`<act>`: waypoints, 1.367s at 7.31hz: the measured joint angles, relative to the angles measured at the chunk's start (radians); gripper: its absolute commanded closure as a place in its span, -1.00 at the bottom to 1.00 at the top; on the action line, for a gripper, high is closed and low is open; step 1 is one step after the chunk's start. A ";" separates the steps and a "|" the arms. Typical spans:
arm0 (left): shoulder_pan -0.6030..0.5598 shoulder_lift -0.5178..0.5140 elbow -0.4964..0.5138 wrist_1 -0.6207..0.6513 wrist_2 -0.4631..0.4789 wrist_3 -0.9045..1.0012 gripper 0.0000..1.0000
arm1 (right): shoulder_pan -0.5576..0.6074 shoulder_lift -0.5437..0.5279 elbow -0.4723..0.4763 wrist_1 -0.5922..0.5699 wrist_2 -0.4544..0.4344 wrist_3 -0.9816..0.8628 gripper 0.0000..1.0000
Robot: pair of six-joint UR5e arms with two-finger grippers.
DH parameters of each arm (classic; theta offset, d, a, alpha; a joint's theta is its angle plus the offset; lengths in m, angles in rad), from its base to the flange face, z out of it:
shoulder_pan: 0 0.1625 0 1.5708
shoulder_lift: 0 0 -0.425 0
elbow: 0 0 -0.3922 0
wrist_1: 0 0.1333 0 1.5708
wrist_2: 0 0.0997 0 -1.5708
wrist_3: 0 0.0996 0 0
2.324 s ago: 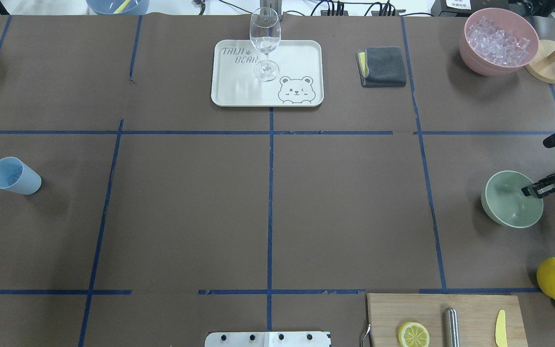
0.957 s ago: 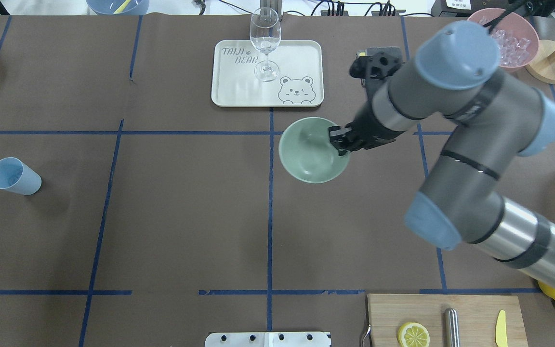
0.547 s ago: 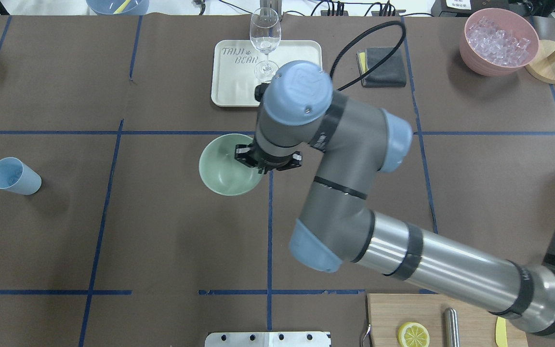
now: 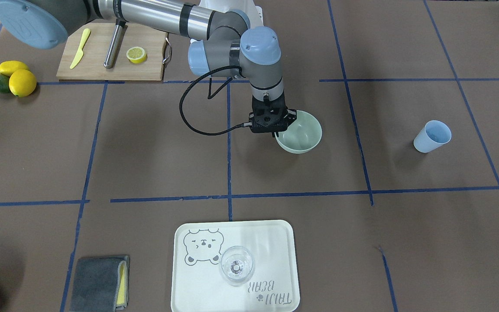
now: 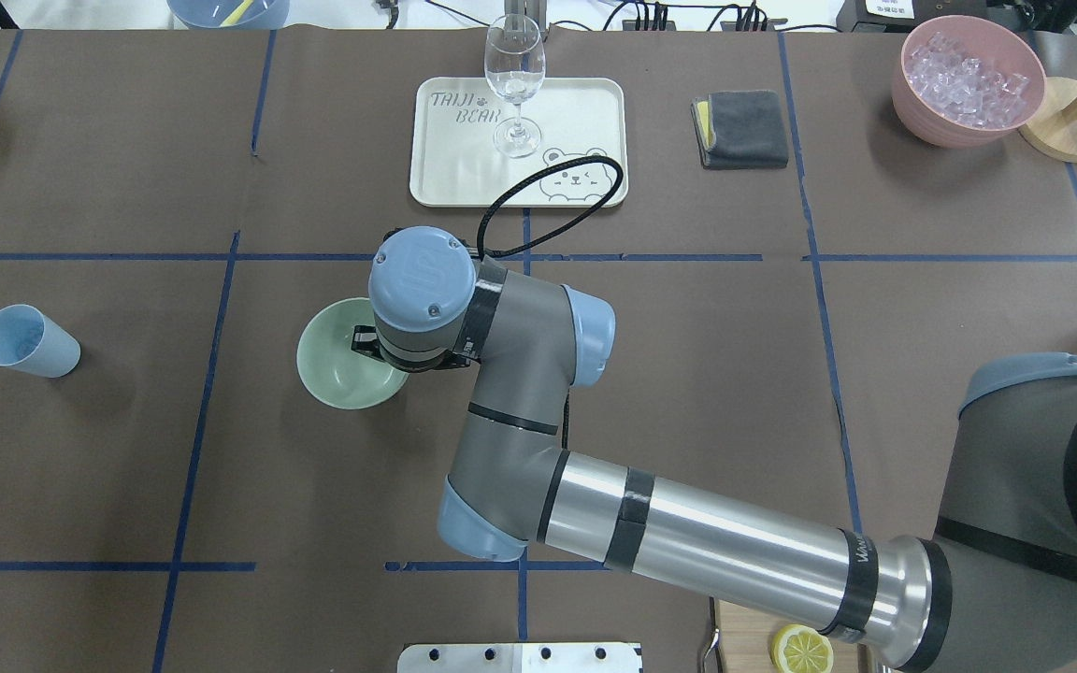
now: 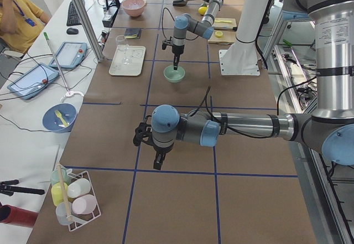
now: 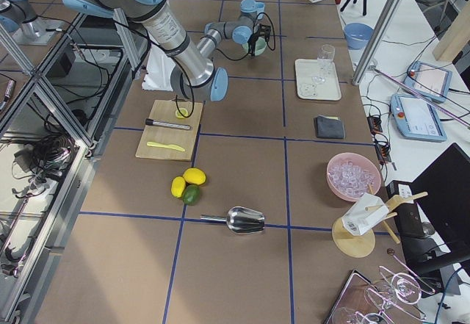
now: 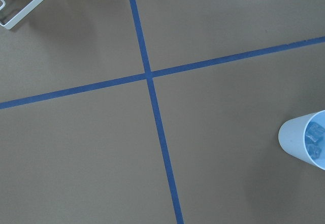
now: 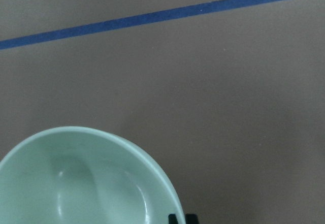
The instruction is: Pour ice into bowl
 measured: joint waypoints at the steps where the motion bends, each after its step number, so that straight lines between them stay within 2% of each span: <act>1: 0.000 0.001 0.000 0.000 0.000 0.000 -1.00 | -0.009 0.009 -0.023 0.006 -0.002 0.001 -0.98; 4: 0.000 0.001 0.004 0.000 0.000 0.000 -1.00 | -0.020 0.011 -0.031 0.004 -0.037 0.003 -1.00; 6: 0.001 0.000 0.010 0.000 0.000 -0.003 -1.00 | 0.028 0.012 0.008 -0.024 -0.052 -0.031 -1.00; 8: 0.001 -0.001 0.001 0.001 0.000 -0.005 -1.00 | 0.149 -0.022 0.110 -0.143 0.050 -0.163 -1.00; 10: 0.002 -0.010 -0.011 0.000 0.001 -0.004 -1.00 | 0.316 -0.188 0.243 -0.194 0.205 -0.391 -1.00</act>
